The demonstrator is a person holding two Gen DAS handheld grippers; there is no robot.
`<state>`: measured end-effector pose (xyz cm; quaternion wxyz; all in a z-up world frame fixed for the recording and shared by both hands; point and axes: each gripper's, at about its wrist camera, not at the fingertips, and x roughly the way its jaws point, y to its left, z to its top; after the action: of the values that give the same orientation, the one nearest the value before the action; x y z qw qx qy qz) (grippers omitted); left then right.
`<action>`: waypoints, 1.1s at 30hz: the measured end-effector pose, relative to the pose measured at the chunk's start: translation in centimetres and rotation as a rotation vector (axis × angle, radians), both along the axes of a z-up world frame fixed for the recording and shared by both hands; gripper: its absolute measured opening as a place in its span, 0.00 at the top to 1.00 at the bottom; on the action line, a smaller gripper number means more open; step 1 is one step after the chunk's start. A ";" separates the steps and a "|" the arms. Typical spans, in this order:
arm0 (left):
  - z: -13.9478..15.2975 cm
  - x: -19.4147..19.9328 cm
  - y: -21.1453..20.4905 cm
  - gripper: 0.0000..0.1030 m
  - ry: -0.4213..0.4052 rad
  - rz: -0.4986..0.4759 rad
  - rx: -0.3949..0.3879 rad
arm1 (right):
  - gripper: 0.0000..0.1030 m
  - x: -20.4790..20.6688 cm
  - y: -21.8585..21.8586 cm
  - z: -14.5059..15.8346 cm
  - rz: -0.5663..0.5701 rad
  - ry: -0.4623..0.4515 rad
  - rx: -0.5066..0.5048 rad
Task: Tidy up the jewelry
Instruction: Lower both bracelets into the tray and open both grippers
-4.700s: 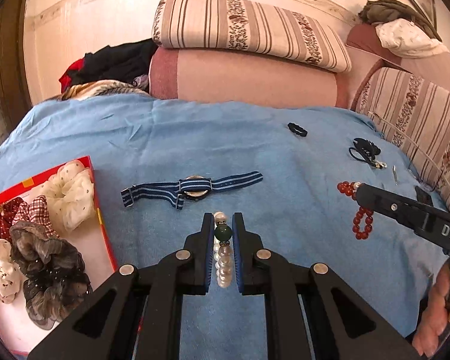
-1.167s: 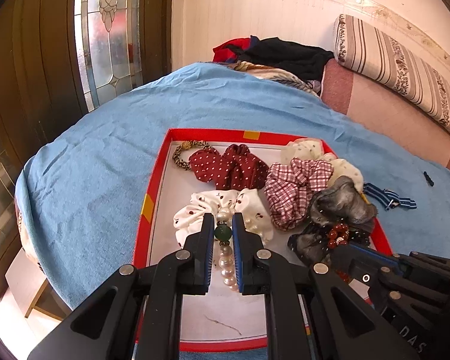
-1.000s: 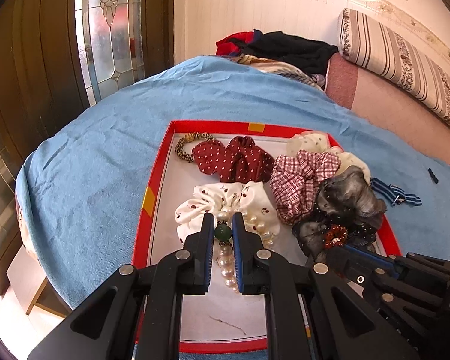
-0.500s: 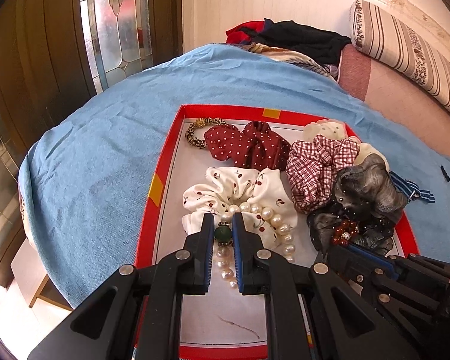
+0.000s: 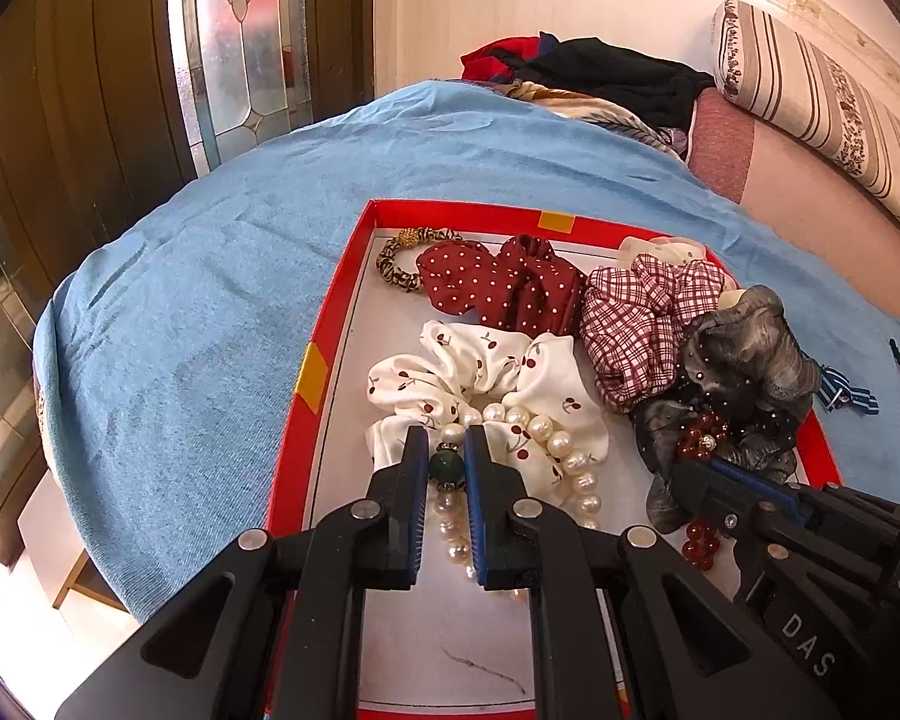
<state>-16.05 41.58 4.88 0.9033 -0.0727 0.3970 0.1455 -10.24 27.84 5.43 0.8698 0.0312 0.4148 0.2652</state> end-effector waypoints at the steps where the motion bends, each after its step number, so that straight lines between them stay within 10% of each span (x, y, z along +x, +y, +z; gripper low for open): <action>1: 0.0 0.0 0.0 0.89 0.000 0.000 -0.001 | 0.91 0.0 0.0 0.0 -0.001 -0.001 0.000; 15: -0.3 0.3 0.5 0.84 -0.006 0.006 -0.022 | 0.91 0.5 0.4 0.0 0.003 0.015 -0.003; 33: -0.3 -1.5 -1.2 0.54 -0.003 -0.026 -0.003 | 0.91 -1.5 -0.1 0.2 0.049 0.052 0.006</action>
<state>-17.55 40.40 4.59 0.9055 -0.0689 0.3970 0.1330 -11.79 27.74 5.62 0.8520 0.0304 0.4369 0.2869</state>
